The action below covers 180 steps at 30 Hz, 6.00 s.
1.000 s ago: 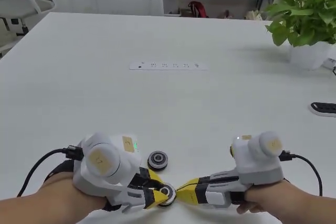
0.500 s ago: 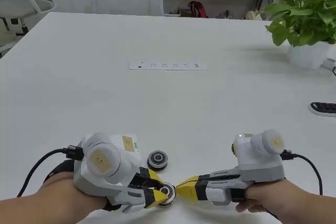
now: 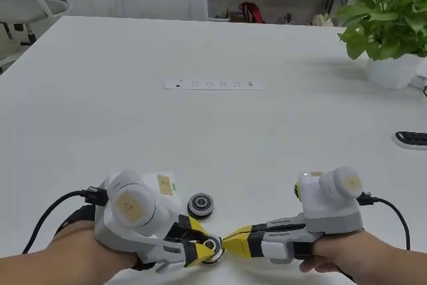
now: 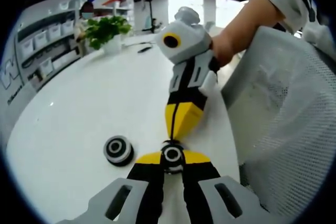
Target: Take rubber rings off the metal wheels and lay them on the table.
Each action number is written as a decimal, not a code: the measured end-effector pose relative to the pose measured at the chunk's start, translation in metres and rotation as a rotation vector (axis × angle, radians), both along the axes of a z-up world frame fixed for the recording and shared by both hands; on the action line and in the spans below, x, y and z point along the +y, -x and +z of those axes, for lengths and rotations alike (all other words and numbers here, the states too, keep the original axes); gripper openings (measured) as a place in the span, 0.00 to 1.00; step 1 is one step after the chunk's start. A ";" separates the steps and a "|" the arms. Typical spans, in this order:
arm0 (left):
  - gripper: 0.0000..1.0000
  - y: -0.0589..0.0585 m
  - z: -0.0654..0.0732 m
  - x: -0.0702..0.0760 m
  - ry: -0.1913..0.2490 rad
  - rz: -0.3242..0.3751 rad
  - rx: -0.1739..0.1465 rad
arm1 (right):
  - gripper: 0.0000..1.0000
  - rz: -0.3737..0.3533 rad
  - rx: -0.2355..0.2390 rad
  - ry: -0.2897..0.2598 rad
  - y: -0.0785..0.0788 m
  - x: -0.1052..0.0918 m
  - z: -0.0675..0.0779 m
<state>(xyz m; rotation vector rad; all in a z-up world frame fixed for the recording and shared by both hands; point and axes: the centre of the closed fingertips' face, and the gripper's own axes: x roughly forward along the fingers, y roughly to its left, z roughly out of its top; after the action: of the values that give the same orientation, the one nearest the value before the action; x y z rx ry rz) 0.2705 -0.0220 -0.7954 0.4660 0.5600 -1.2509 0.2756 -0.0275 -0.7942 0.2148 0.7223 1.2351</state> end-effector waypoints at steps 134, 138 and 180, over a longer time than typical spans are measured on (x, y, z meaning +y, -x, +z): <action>0.38 0.006 0.029 0.011 0.112 0.010 0.009 | 0.00 0.045 -0.096 -0.024 0.001 0.008 0.012; 0.40 0.008 0.030 0.016 0.109 0.019 0.013 | 0.00 0.045 -0.092 -0.027 0.001 0.008 0.012; 0.68 0.009 0.047 0.063 0.146 0.108 0.005 | 0.00 0.074 -0.084 -0.068 0.004 0.015 0.033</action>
<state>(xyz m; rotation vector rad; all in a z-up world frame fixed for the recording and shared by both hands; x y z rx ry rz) 0.2615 0.0406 -0.7486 0.3059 0.4883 -1.1801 0.2715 -0.0123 -0.7617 0.1927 0.6208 1.3328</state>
